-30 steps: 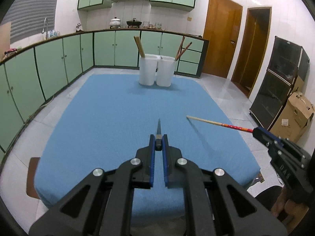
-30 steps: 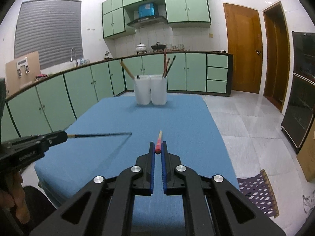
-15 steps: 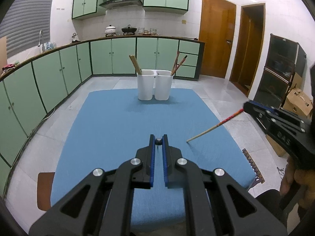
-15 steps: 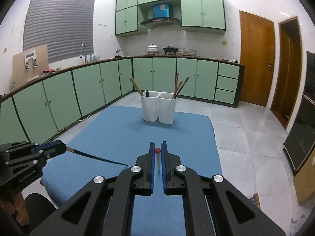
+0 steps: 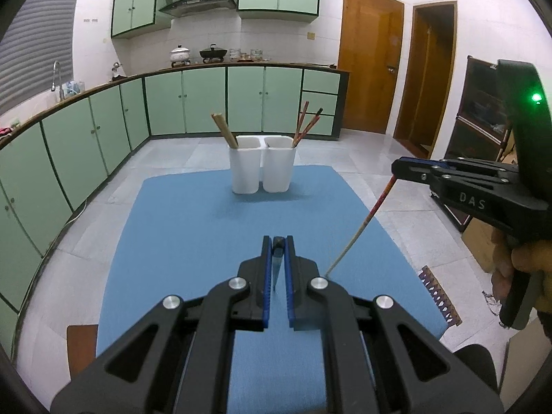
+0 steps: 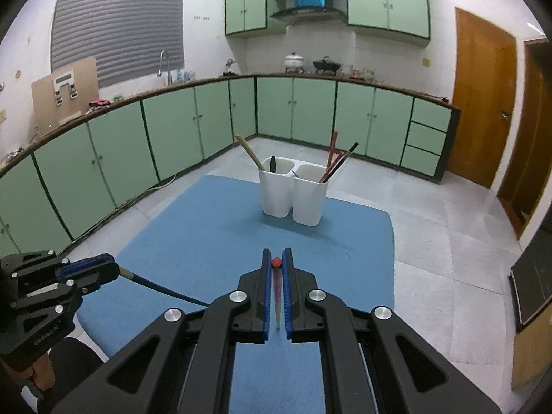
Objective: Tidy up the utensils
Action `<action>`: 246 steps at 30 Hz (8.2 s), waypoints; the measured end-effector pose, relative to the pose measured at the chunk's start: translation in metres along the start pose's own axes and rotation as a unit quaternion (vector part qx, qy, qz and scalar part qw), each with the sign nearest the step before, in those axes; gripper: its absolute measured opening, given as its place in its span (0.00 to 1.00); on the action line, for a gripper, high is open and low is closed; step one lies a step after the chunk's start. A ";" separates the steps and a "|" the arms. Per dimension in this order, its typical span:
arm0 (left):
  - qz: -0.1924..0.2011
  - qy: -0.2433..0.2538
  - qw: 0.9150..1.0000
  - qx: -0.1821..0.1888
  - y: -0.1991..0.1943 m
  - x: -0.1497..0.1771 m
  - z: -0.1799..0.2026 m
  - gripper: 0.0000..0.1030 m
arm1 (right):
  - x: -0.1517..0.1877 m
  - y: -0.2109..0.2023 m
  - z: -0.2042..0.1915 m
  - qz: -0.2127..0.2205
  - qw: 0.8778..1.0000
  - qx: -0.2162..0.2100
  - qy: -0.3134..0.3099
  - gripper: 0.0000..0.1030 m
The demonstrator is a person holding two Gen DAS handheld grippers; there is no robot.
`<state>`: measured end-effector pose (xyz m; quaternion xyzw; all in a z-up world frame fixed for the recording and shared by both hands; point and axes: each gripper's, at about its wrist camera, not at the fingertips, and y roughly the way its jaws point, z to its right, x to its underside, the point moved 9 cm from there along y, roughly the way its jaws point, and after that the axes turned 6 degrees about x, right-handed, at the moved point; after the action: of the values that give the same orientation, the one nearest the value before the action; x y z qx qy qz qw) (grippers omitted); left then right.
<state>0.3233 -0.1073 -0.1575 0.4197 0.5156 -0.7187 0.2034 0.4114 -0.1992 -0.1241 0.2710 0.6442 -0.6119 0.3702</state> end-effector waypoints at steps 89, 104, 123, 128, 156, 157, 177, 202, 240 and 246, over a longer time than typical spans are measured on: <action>0.074 -0.059 0.988 -0.121 -0.120 -0.021 -0.074 0.95 | 0.029 -0.109 -0.037 0.126 0.988 0.052 0.073 0.94; 0.061 -0.049 0.987 -0.138 -0.225 0.086 -0.012 0.95 | 0.097 -0.198 -0.077 0.100 0.986 0.091 0.102 0.94; 0.101 -0.053 0.983 -0.142 -0.280 0.084 0.011 0.95 | 0.110 -0.255 -0.078 0.123 0.978 0.131 0.105 0.94; 0.099 -0.046 0.982 -0.151 -0.281 0.088 0.016 0.95 | 0.110 -0.259 -0.078 0.124 0.978 0.131 0.101 0.94; 0.119 -0.055 0.977 -0.171 -0.301 0.084 0.017 0.95 | 0.114 -0.276 -0.085 0.140 0.978 0.124 0.091 0.94; 0.120 -0.056 0.976 -0.171 -0.301 0.084 0.017 0.95 | 0.114 -0.276 -0.086 0.140 0.978 0.124 0.091 0.94; 0.123 -0.062 0.976 -0.168 -0.303 0.084 0.016 0.95 | 0.115 -0.277 -0.081 0.141 0.977 0.124 0.095 0.94; 0.124 -0.063 0.977 -0.164 -0.302 0.083 0.017 0.95 | 0.113 -0.278 -0.076 0.141 0.977 0.125 0.099 0.94; 0.124 -0.061 0.977 -0.163 -0.302 0.081 0.021 0.95 | 0.113 -0.278 -0.079 0.142 0.977 0.126 0.100 0.94; 0.124 -0.061 0.977 -0.163 -0.301 0.080 0.022 0.95 | 0.114 -0.279 -0.078 0.143 0.977 0.124 0.099 0.94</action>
<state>0.0508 0.0000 -0.0480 0.3971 0.5558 -0.6187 0.3881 0.1102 -0.1631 -0.0537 0.4639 0.5511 -0.5978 0.3517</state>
